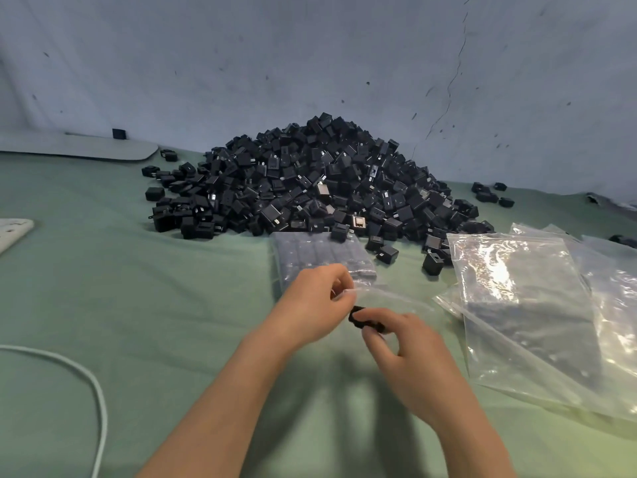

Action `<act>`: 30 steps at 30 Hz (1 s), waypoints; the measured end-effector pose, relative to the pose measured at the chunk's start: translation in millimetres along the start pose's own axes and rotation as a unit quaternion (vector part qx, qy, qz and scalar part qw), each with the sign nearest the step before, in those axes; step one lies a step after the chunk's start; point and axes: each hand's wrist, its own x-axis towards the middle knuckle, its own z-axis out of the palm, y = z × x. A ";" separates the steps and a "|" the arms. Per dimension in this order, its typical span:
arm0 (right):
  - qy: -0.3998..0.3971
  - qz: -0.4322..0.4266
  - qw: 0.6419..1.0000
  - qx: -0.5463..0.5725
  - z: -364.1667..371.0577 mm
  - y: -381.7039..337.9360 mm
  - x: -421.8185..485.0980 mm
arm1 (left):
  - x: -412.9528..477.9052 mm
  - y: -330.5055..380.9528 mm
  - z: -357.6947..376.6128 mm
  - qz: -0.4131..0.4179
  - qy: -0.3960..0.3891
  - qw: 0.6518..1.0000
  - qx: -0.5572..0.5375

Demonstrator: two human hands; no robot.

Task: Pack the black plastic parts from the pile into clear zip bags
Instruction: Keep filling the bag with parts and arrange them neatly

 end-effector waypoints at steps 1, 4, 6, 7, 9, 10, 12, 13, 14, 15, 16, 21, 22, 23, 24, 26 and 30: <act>-0.003 0.005 0.999 -0.045 8.4 -1.2 4.6 | -0.2 3.0 -2.8 0.014 -0.005 1.000 0.009; -0.010 0.024 0.980 -0.196 35.1 -3.7 17.4 | -4.1 10.6 -7.3 0.067 -0.045 0.993 0.088; -0.031 0.050 0.973 -0.225 47.1 -0.4 22.6 | -6.1 10.9 -9.6 0.074 -0.095 0.987 0.108; -0.046 0.050 0.972 -0.224 50.3 2.6 23.6 | -5.9 8.6 -10.9 0.064 -0.126 0.985 0.100; -0.061 0.022 0.976 -0.208 51.0 9.6 23.7 | -0.9 -0.1 -14.2 0.036 -0.142 0.988 0.054; -0.048 0.008 0.984 -0.174 49.4 12.3 23.3 | 4.7 -8.3 -15.4 0.026 -0.103 0.994 0.029; -0.001 0.018 0.997 -0.081 44.7 13.1 21.4 | 21.3 -30.2 -14.6 -0.014 0.016 0.999 0.042; 0.021 0.034 0.998 -0.058 43.8 13.7 21.5 | 28.7 -40.6 -12.2 -0.053 0.056 0.994 0.071; 0.038 0.048 0.997 -0.052 43.5 14.5 23.4 | 33.9 -48.6 -9.1 -0.097 0.074 0.988 0.094; 0.041 0.056 0.996 -0.056 44.3 15.5 26.2 | 38.2 -54.8 -5.1 -0.134 0.076 0.982 0.106; 0.034 0.052 0.996 -0.065 45.8 16.8 30.1 | 42.0 -59.1 -0.5 -0.156 0.070 0.979 0.109; 0.011 0.064 0.997 -0.048 48.2 16.8 52.1 | 43.9 -77.4 20.6 -0.155 0.022 0.982 0.106; 0.013 0.073 0.996 -0.043 48.6 16.2 59.1 | 42.7 -80.6 22.2 -0.154 0.015 0.982 0.112; 0.001 0.084 0.995 -0.062 49.6 15.3 67.0 | 42.1 -83.7 23.0 -0.154 0.012 0.981 0.115; -0.017 0.090 0.992 -0.086 50.4 13.9 75.4 | 42.4 -86.0 23.3 -0.153 0.010 0.981 0.116; -0.023 0.091 0.992 -0.085 53.4 13.2 88.5 | 43.1 -87.7 23.8 -0.152 0.007 0.981 0.117; 0.005 0.088 0.990 0.105 63.1 20.2 85.5 | 43.9 -88.3 25.5 -0.150 0.012 0.981 0.124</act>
